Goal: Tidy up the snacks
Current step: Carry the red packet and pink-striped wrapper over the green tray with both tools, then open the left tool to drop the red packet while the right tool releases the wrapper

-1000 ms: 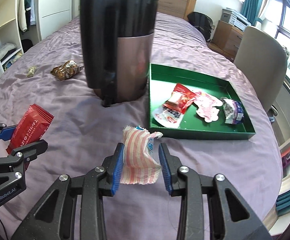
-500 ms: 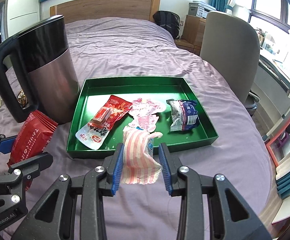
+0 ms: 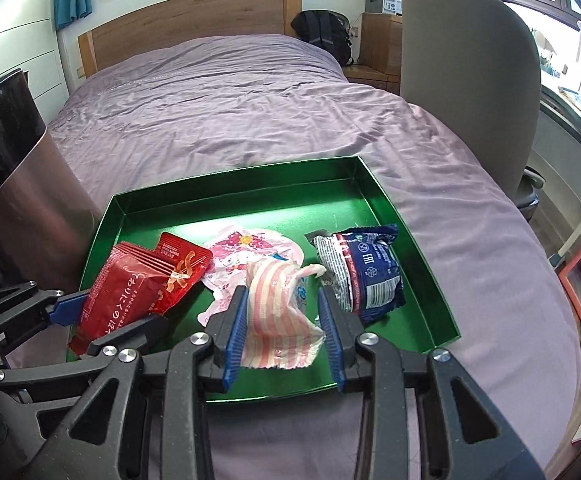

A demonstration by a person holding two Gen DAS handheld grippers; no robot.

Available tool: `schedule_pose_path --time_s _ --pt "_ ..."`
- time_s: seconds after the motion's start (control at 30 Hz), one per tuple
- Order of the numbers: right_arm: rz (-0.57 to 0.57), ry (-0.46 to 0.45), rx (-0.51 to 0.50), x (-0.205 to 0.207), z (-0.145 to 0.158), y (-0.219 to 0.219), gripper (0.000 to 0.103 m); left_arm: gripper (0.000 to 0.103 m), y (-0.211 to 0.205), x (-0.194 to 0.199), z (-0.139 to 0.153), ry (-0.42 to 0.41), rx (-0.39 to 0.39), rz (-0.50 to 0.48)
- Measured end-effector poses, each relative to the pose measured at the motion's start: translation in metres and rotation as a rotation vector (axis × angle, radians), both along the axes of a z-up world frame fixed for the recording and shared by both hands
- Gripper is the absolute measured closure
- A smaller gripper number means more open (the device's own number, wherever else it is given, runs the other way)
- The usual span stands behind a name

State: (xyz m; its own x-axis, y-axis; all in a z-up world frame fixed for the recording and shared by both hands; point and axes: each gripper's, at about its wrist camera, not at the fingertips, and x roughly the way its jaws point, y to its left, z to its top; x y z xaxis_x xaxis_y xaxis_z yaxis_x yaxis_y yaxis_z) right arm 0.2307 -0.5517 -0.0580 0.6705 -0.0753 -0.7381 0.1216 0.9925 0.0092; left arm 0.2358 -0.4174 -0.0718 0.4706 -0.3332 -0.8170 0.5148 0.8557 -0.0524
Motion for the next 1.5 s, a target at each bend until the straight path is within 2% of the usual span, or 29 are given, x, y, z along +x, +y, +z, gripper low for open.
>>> schedule_pose_path --time_s 0.33,0.47,0.53,0.7,1.1,1.17,1.5 --pt "0.0 0.044 -0.004 0.026 -0.028 -0.009 0.0 0.066 -0.021 0.007 -0.014 -0.072 0.078 -0.046" --pt "0.009 0.052 -0.034 0.03 -0.033 -0.007 0.0 0.066 -0.02 0.017 -0.029 -0.03 0.097 -0.018" --pt "0.006 0.053 -0.038 0.031 -0.035 -0.008 0.0 0.064 -0.019 0.015 -0.031 -0.054 0.1 -0.021" --pt "-0.003 0.061 -0.031 0.034 -0.042 -0.012 0.0 0.062 -0.019 0.016 -0.031 -0.049 0.094 -0.023" --pt "-0.009 0.056 -0.024 0.029 -0.035 -0.013 0.0 0.059 -0.018 0.013 -0.027 -0.062 0.104 -0.024" --pt "-0.01 0.054 -0.022 0.027 -0.033 -0.013 0.0 0.053 -0.017 0.012 -0.025 -0.072 0.106 -0.019" --pt "-0.008 0.024 -0.027 0.015 -0.013 -0.005 0.0 0.046 -0.011 0.009 -0.011 -0.095 0.099 -0.006"
